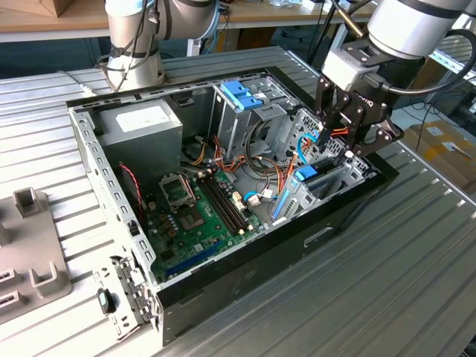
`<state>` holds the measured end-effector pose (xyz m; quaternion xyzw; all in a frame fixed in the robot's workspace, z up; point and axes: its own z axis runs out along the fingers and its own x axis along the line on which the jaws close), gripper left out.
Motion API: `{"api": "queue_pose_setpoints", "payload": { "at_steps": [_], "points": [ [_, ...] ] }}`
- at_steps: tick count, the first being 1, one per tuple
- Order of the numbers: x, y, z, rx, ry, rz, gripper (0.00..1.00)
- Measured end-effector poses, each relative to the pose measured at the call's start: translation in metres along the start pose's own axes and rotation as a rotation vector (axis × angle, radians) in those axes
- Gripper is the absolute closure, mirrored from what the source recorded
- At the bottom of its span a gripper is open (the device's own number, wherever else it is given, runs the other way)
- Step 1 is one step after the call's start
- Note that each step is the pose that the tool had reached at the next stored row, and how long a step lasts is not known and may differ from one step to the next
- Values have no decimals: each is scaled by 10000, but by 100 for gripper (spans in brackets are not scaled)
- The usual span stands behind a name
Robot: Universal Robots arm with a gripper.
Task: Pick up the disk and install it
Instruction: 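Insert the first disk wire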
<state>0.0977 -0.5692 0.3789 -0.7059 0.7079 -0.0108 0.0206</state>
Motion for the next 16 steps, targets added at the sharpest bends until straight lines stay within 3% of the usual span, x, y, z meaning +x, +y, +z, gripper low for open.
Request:
{"api": "queue_pose_setpoints", "payload": {
  "at_steps": [4,6,8,11,13,16],
  "points": [
    [-1,-14,-2,0,2,0,51],
    [-5,-90,4,0,0,0,51],
    [-21,-130,9,0,0,0,51],
    [-96,-165,23,0,23,-1,51],
    [-159,-222,66,0,81,-4,51],
    [-202,-230,121,0,114,-4,51]
  ]
}}
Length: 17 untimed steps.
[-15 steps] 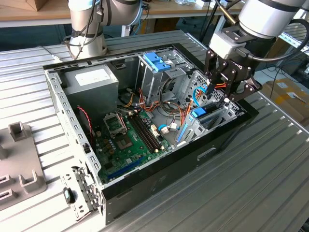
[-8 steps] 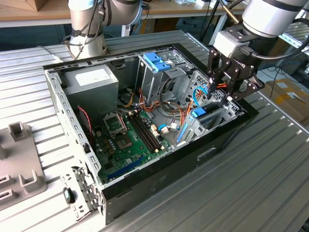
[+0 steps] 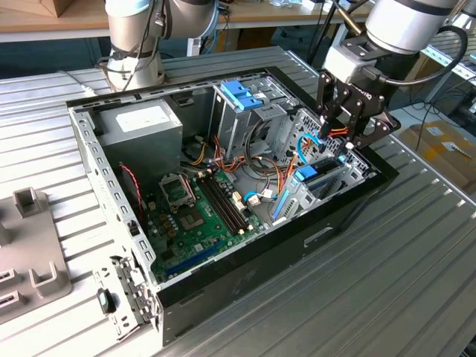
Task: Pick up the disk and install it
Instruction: 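Insert the first disk wire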
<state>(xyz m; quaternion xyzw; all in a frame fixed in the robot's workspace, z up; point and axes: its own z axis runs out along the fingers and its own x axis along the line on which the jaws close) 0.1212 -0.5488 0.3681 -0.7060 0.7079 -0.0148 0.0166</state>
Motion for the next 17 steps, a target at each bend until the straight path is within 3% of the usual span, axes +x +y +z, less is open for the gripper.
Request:
{"api": "queue_pose_setpoints", "payload": {
  "at_steps": [1,4,6,17],
  "points": [
    [-10,-2,16,0,8,-1,51],
    [-40,-25,95,0,128,-7,51],
    [-40,-25,128,0,177,-8,51],
    [-40,-26,138,0,180,-10,51]
  ]
}}
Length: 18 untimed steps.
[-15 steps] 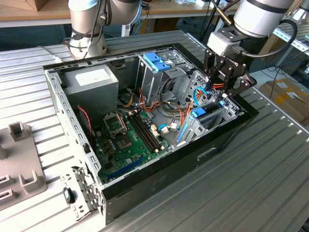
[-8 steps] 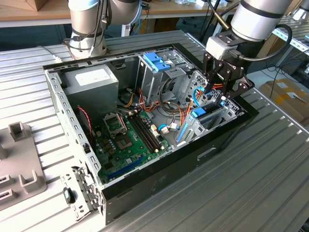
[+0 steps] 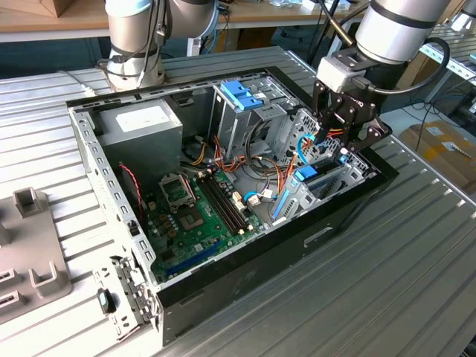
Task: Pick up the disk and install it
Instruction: 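Insert the first disk wire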
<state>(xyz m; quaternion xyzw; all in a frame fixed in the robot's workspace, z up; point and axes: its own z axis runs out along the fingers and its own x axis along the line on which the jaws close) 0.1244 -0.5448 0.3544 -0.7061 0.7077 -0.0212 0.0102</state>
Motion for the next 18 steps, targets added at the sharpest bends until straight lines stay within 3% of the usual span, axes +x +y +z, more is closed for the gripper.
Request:
{"api": "queue_pose_setpoints", "payload": {
  "at_steps": [6,10,14,18],
  "points": [
    [-2,-27,1,-90,36,-2,51],
    [0,-29,-5,-91,41,-3,51],
    [0,-44,-84,-91,40,3,51],
    [-1,-46,-79,-92,42,30,51]
  ]
}}
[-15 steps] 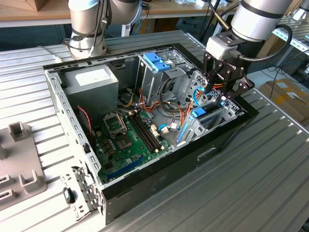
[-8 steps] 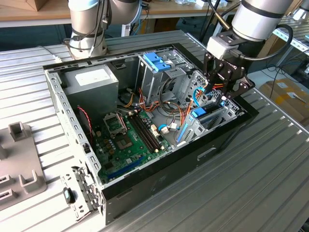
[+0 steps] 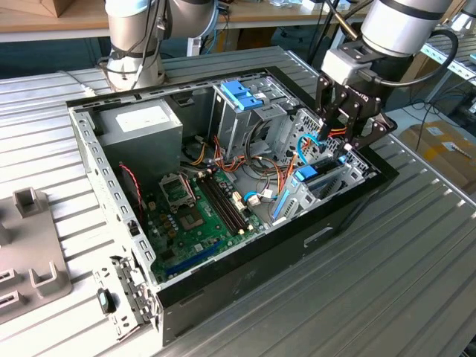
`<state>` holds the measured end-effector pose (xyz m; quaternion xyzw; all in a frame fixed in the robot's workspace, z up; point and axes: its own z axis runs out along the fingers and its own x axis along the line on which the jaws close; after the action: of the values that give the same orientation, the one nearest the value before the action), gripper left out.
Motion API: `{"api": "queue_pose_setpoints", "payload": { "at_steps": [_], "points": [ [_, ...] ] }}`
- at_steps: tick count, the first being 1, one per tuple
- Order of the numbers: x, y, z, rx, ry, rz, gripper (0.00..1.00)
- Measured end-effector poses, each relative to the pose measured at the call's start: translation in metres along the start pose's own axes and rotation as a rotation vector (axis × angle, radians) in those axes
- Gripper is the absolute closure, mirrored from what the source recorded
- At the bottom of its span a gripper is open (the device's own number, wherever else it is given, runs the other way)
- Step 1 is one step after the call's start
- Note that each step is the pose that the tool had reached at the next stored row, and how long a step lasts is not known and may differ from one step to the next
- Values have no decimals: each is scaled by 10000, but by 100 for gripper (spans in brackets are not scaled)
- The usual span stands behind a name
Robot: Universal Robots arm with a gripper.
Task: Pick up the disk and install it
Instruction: 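Insert the first disk wire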
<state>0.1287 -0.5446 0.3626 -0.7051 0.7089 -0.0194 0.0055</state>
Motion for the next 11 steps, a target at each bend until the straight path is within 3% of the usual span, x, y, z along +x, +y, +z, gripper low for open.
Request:
{"api": "queue_pose_setpoints", "payload": {
  "at_steps": [7,11],
  "points": [
    [-1,3,82,-18,31,137,51],
    [-1,3,83,-18,32,139,51]
  ]
}}
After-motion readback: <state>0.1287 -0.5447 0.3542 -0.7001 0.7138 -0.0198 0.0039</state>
